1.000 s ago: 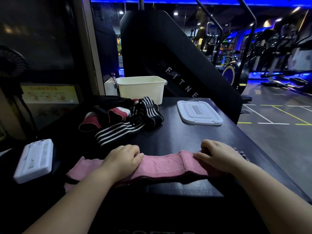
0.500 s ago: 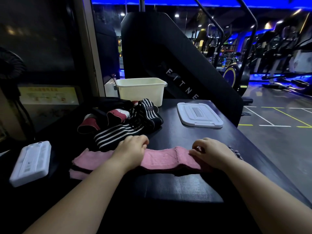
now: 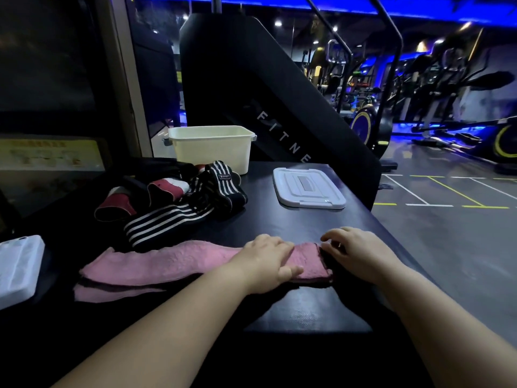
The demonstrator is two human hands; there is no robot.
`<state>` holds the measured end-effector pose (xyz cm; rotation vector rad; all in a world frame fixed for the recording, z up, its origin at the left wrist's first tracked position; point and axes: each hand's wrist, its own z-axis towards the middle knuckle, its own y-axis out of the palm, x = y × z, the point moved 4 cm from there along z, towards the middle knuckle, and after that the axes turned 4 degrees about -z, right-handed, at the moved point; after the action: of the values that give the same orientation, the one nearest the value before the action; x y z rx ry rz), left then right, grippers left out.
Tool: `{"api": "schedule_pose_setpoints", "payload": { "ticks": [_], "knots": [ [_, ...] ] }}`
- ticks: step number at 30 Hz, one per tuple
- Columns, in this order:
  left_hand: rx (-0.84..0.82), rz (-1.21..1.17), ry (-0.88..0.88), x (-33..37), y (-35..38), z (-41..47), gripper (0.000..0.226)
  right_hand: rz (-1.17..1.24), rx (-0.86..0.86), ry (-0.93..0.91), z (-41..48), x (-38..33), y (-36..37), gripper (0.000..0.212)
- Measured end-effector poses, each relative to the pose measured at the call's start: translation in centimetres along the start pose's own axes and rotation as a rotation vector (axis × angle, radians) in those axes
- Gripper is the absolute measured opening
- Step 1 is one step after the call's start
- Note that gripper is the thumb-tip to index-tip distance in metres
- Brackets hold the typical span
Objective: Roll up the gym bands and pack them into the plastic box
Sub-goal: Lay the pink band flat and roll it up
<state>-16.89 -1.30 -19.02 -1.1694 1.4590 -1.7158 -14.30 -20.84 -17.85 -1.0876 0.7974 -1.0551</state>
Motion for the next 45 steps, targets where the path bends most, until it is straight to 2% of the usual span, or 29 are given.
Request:
{"api": "schedule_pose_setpoints", "payload": {
  "ticks": [8, 11, 17, 24, 28, 31, 37, 41, 45],
  "knots": [
    [-0.048, 0.028, 0.022, 1.6, -0.1, 1.6, 0.073, 0.086, -0.036, 0.106, -1.4, 3.6, 0.3, 0.028],
    [-0.05, 0.053, 0.008, 2.6, 0.3, 2.3, 0.078, 0.137, 0.011, 0.169, -1.9, 3.9, 0.5, 0.027],
    [-0.03, 0.084, 0.014, 3.6, 0.7, 3.2, 0.073, 0.352, 0.102, 0.285, -2.9, 5.4, 0.7, 0.029],
    [-0.002, 0.146, 0.034, 4.4, 1.0, 3.6, 0.066, 0.39, 0.145, 0.371, -3.6, 5.2, -0.1, 0.03],
    [-0.009, 0.184, 0.054, 4.5, 1.4, 3.7, 0.072, 0.631, 0.171, 0.475, -4.1, 6.2, 0.2, 0.027],
    [-0.005, 0.197, 0.066, 4.5, 1.5, 3.7, 0.075, 0.717, 0.173, 0.512, -4.2, 6.7, 0.5, 0.029],
    [0.011, 0.183, 0.069, 4.7, 1.5, 3.8, 0.076, 0.68, 0.115, 0.54, -4.1, 6.7, 1.0, 0.03],
    [0.016, 0.163, 0.062, 4.6, 1.9, 3.9, 0.076, 0.401, -0.027, 0.436, -3.7, 5.3, 0.7, 0.038],
    [0.004, 0.131, 0.061, 4.3, 2.1, 3.8, 0.078, 0.308, -0.029, 0.417, -3.3, 4.5, 0.7, 0.048]
  ]
}}
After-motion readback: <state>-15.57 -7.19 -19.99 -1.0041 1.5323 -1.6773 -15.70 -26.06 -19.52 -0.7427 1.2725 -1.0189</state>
